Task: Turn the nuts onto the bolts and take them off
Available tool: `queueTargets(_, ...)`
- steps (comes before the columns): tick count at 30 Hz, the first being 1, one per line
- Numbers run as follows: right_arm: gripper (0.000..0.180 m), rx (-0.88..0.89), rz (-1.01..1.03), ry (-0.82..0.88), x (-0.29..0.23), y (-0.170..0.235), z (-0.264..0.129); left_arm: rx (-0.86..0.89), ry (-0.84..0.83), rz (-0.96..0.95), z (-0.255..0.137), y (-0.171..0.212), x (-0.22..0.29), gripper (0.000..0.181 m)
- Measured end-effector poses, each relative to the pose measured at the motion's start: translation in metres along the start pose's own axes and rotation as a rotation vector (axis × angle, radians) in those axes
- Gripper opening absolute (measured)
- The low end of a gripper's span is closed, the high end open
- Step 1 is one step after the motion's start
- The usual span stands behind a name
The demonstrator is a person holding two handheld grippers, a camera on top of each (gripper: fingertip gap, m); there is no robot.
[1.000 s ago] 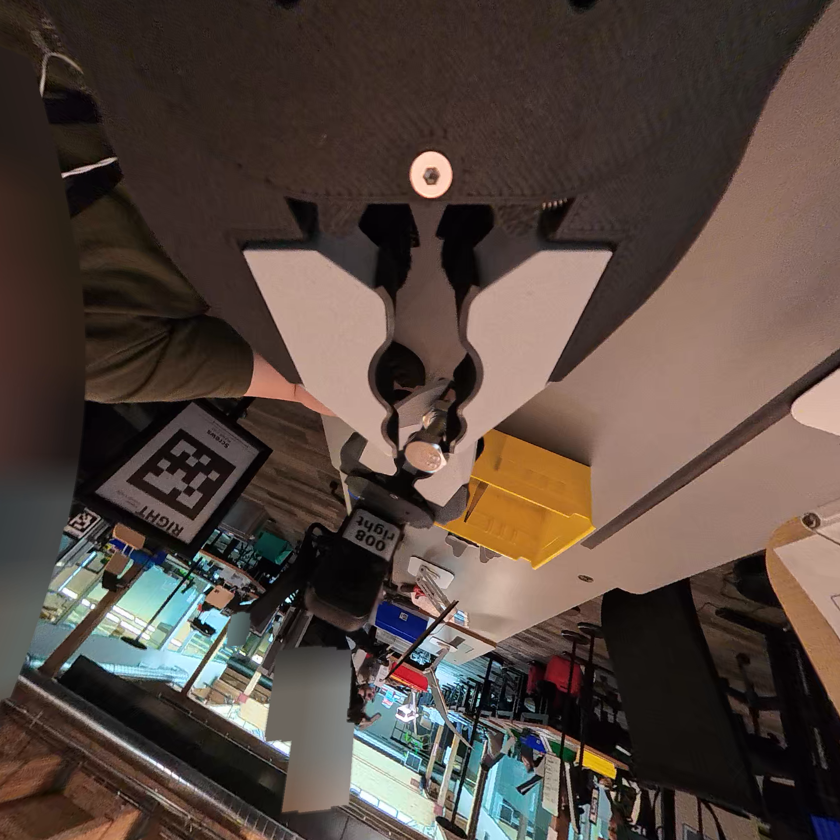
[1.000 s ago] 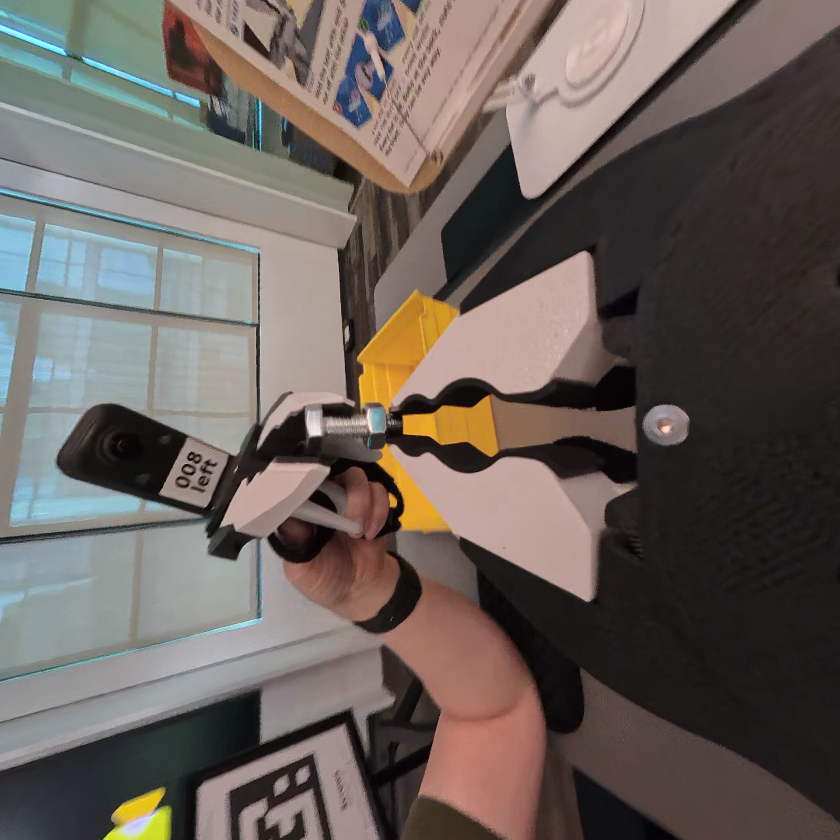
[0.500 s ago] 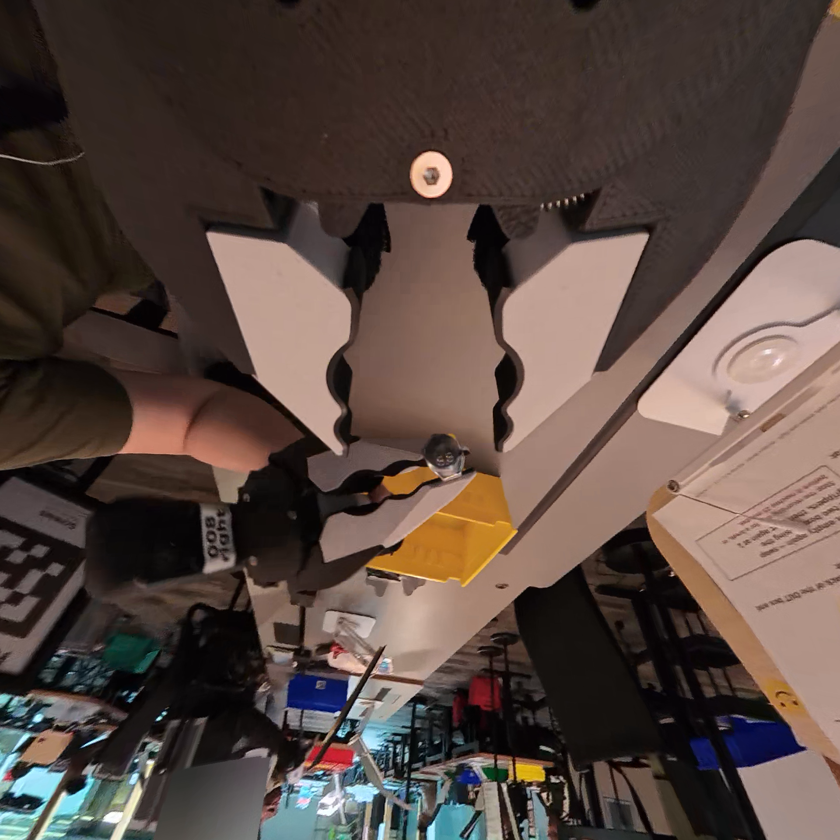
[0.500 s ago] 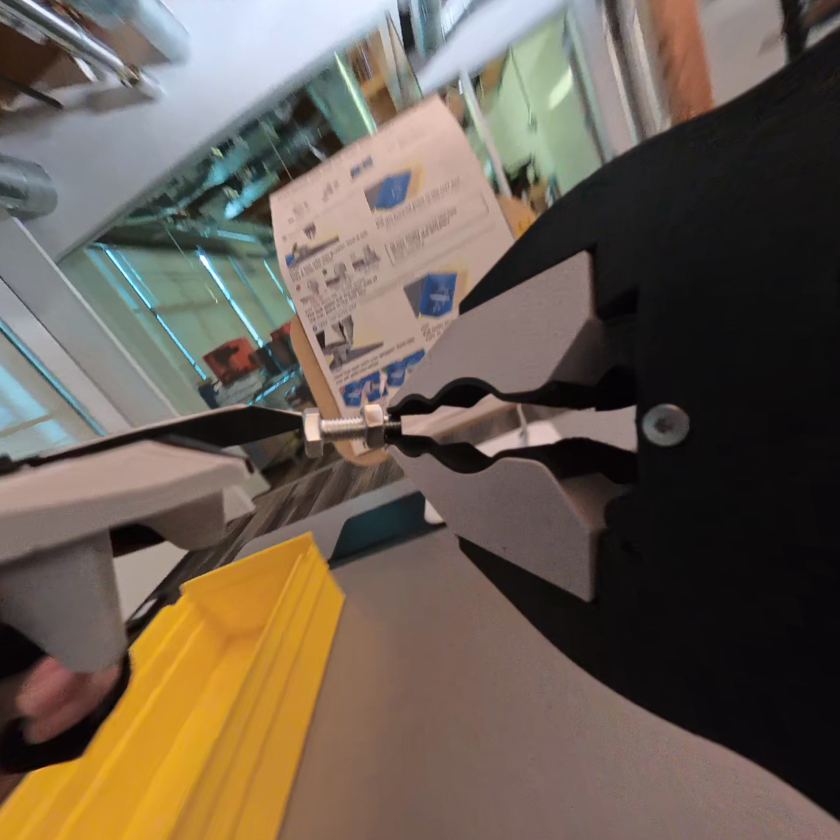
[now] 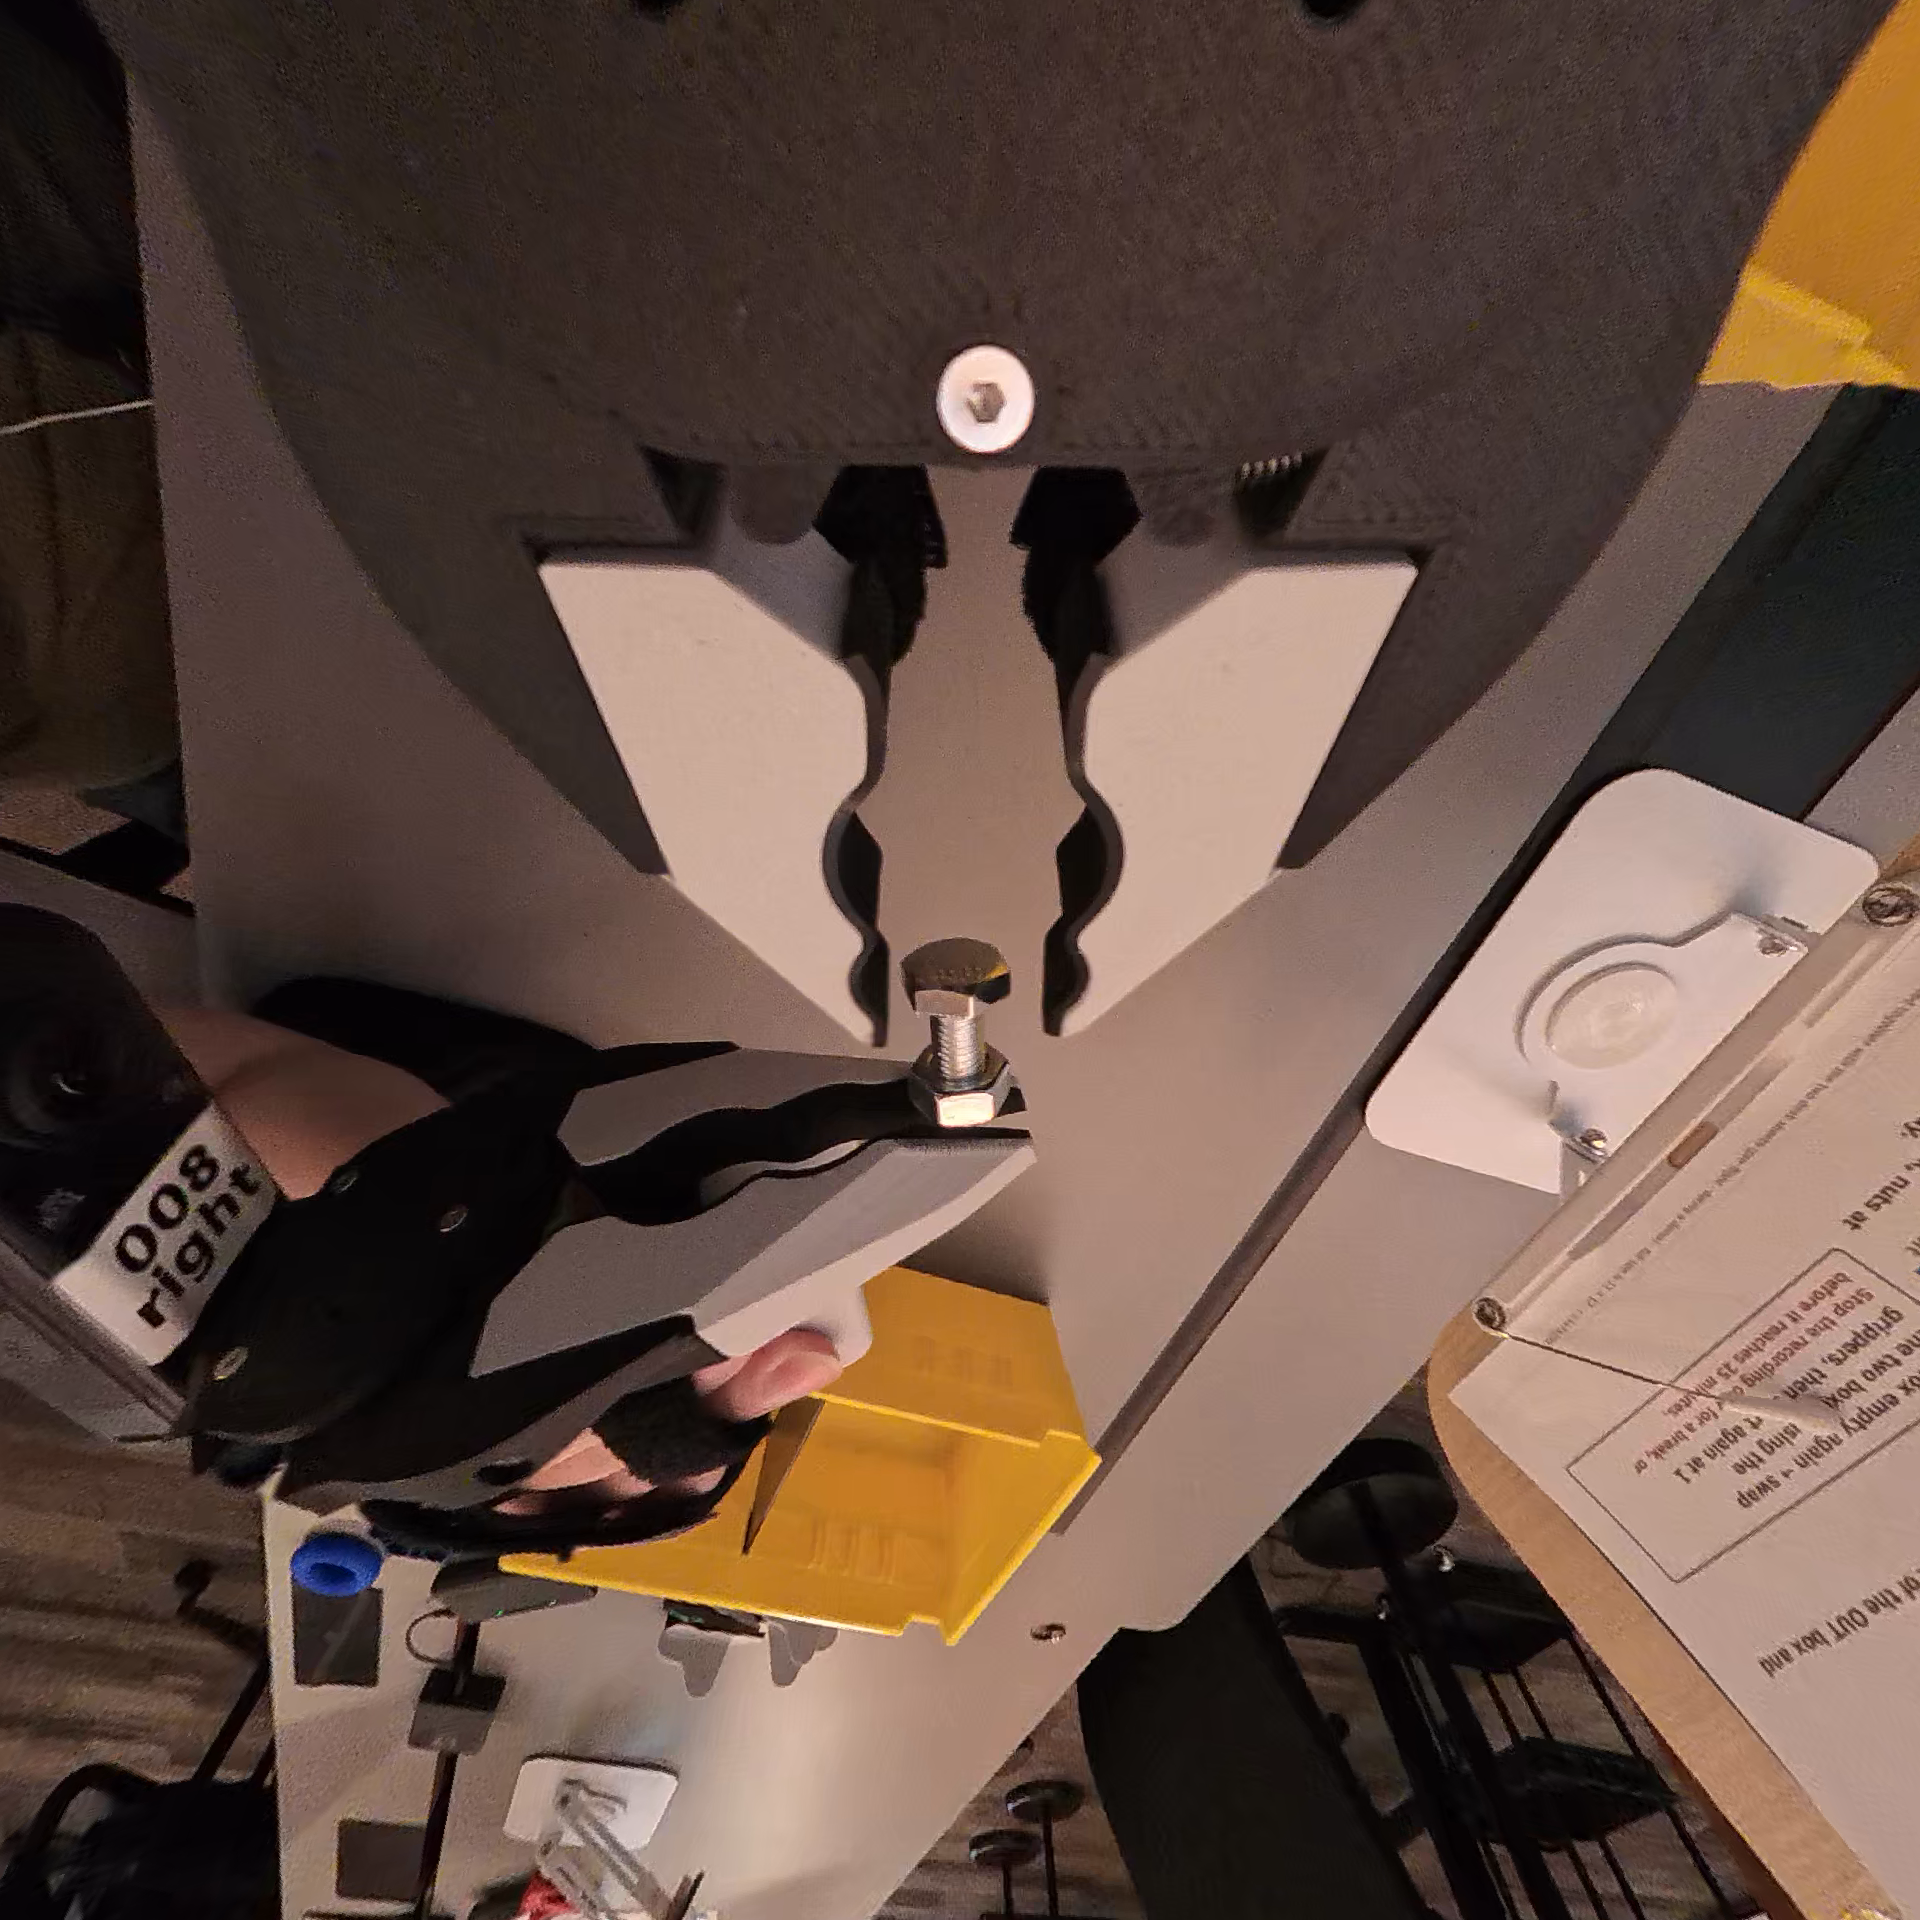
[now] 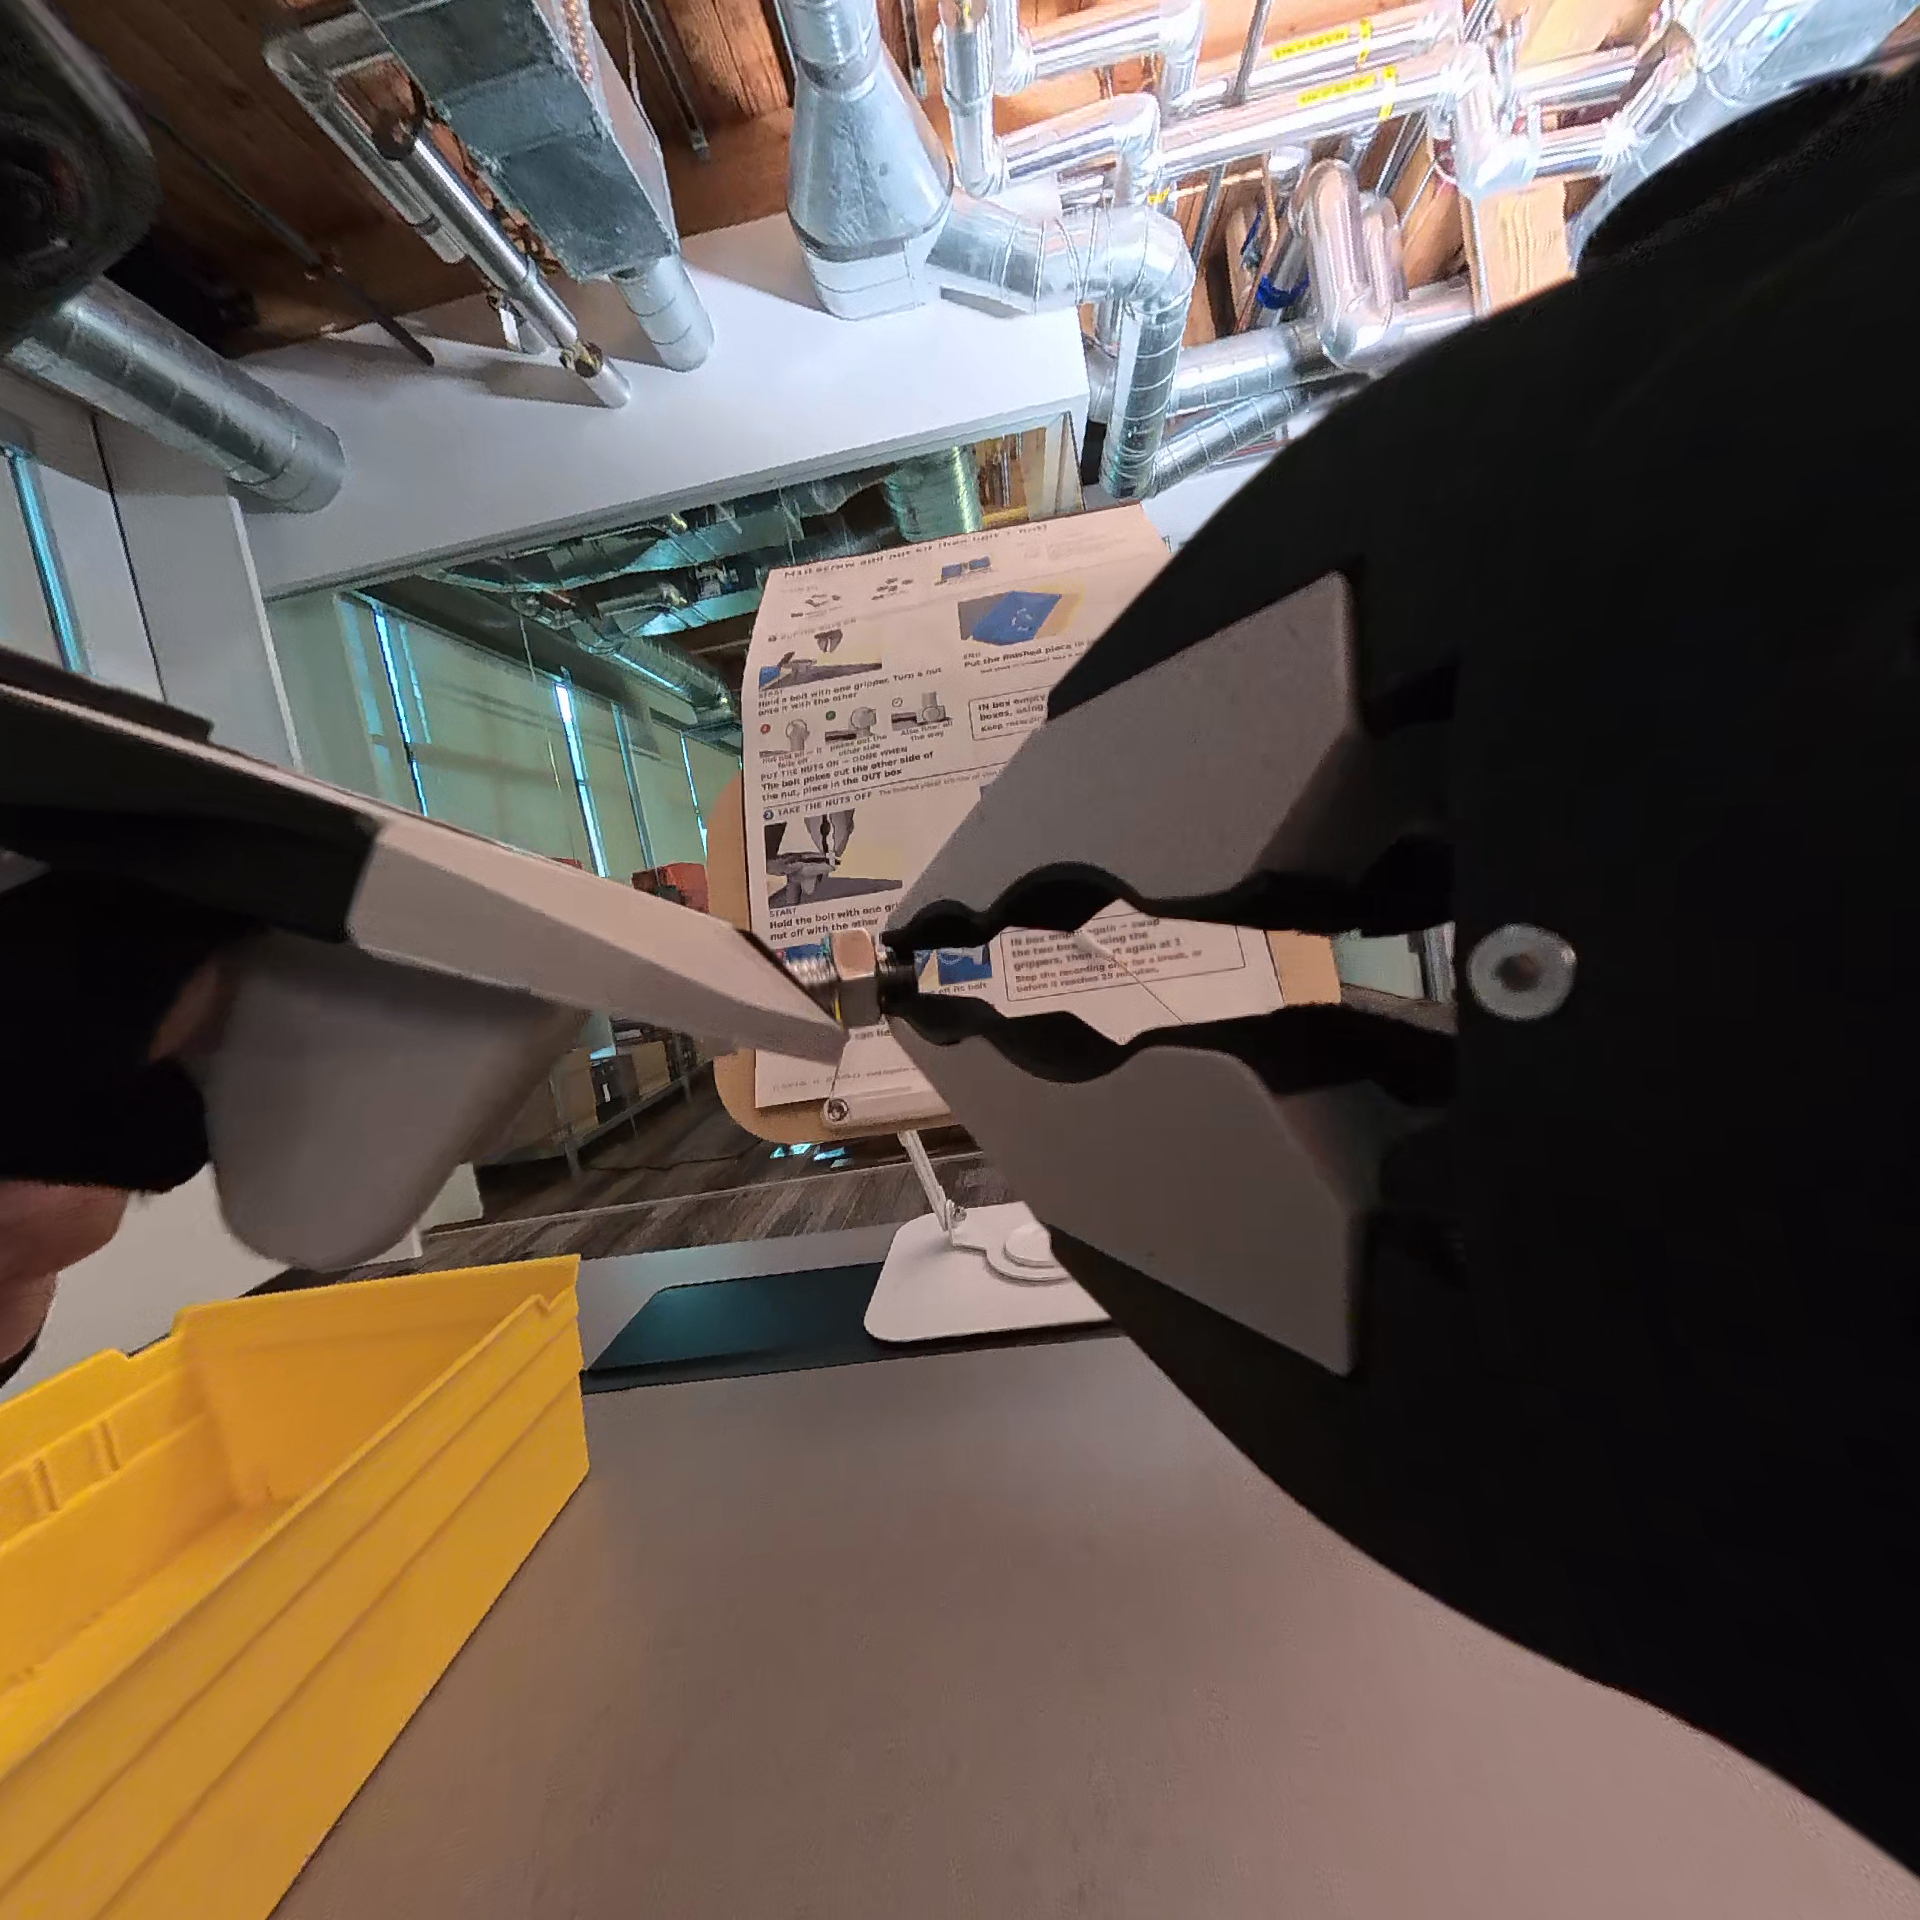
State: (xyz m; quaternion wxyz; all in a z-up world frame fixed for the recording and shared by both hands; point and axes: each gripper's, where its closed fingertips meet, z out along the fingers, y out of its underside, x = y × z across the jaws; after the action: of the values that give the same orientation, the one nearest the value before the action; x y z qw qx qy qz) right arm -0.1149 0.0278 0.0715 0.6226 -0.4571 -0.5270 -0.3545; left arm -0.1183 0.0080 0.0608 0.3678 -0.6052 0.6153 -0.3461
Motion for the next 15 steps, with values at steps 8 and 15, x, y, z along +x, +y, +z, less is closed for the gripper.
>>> queueTargets(8, 0.008, -0.006, -0.114, 0.088, 0.006, 0.006, 0.001, -0.005, -0.048, 0.023, 0.007, -0.001, -0.006, 0.018)
queueTargets(15, 0.027, 0.047, 0.225, 0.074, 0.027, 0.017, -0.001, 0.107, -0.058, 0.008, -0.004, -0.019, -0.01, 0.017)
